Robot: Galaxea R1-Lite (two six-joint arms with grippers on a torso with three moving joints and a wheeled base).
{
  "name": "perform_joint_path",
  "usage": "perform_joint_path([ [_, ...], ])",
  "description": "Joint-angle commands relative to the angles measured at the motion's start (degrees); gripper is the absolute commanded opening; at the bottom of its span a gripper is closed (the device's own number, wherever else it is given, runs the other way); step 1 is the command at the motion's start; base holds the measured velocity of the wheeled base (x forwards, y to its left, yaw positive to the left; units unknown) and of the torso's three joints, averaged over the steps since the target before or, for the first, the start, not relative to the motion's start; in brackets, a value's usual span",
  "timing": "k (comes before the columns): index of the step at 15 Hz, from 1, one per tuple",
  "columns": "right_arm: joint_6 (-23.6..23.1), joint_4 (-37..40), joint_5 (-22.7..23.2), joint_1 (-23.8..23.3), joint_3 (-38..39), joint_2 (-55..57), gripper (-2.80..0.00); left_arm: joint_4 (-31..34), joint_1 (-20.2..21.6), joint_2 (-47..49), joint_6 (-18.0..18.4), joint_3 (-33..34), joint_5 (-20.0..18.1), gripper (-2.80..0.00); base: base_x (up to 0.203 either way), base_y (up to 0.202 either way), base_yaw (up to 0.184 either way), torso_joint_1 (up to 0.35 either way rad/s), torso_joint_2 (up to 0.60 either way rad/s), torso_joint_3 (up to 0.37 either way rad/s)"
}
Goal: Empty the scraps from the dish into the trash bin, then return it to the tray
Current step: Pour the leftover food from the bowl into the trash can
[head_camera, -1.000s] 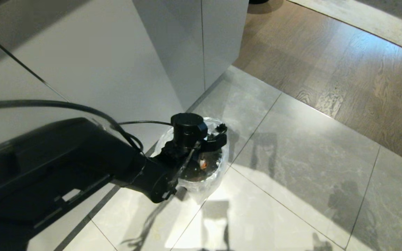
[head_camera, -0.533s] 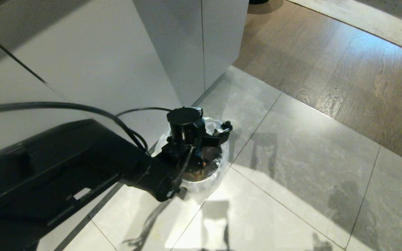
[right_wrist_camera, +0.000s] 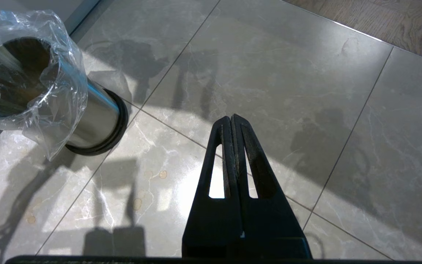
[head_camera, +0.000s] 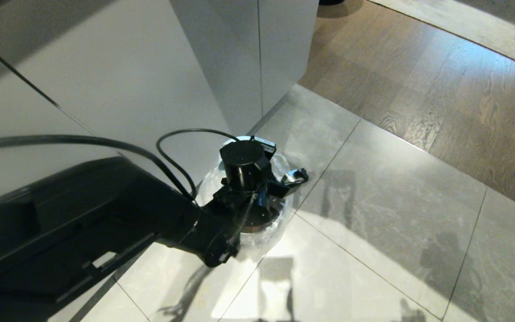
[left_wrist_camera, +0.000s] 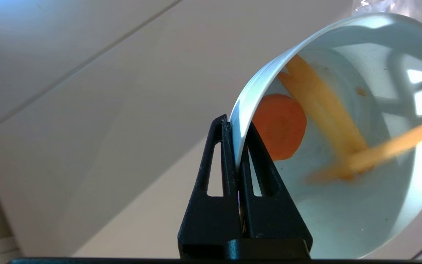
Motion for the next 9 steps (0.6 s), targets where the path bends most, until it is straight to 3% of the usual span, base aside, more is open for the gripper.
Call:
perform_joint_path([
  [1,0.0,0.0,0.0,0.0,0.0,0.1,-2.80,-0.4,-0.4,-1.0,1.6,0.8,0.6,-2.80,0.000,0.000,0.000,0.000,0.00,0.000],
  [4,0.0,0.0,0.0,0.0,0.0,0.1,-2.80,-1.5,-2.2,-2.8,1.8,3.4,4.5,-2.80,0.000,0.000,0.000,0.000,0.00,0.000],
  [9,-0.1,0.1,-0.2,0.0,0.0,0.0,-2.80,-10.0,-4.6,-4.4,7.8,6.7,4.6,-2.80,0.000,0.000,0.000,0.000,0.00,0.000],
])
